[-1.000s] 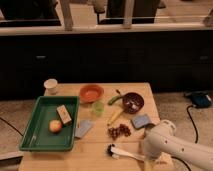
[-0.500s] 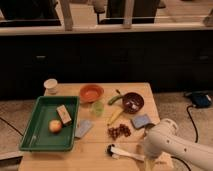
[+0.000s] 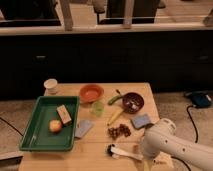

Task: Place brush in red bowl

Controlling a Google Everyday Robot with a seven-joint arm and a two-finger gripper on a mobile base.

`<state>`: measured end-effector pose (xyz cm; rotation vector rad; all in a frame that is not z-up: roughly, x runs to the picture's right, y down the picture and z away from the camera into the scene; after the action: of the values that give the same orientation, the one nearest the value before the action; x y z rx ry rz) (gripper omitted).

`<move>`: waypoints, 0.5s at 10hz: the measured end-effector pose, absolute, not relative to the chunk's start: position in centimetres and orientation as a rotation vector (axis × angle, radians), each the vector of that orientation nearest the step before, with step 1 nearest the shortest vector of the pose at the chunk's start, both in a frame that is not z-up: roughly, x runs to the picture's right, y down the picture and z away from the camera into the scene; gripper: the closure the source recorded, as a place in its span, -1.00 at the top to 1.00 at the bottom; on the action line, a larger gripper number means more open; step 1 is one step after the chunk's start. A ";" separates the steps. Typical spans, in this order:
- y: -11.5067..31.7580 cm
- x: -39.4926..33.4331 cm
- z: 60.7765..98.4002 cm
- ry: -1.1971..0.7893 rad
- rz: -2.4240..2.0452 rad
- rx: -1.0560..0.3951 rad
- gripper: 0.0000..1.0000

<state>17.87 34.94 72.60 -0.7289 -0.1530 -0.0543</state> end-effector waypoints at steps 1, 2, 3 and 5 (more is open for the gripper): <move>35.1 17.5 72.6 -0.155 -0.060 -0.731 0.54; 35.3 17.0 72.7 -0.155 -0.068 -0.735 0.30; 35.4 16.7 72.9 -0.155 -0.074 -0.737 0.09; 35.7 16.3 73.0 -0.151 -0.085 -0.746 -0.27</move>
<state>16.31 35.68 73.01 -0.7459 -0.1509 -0.0848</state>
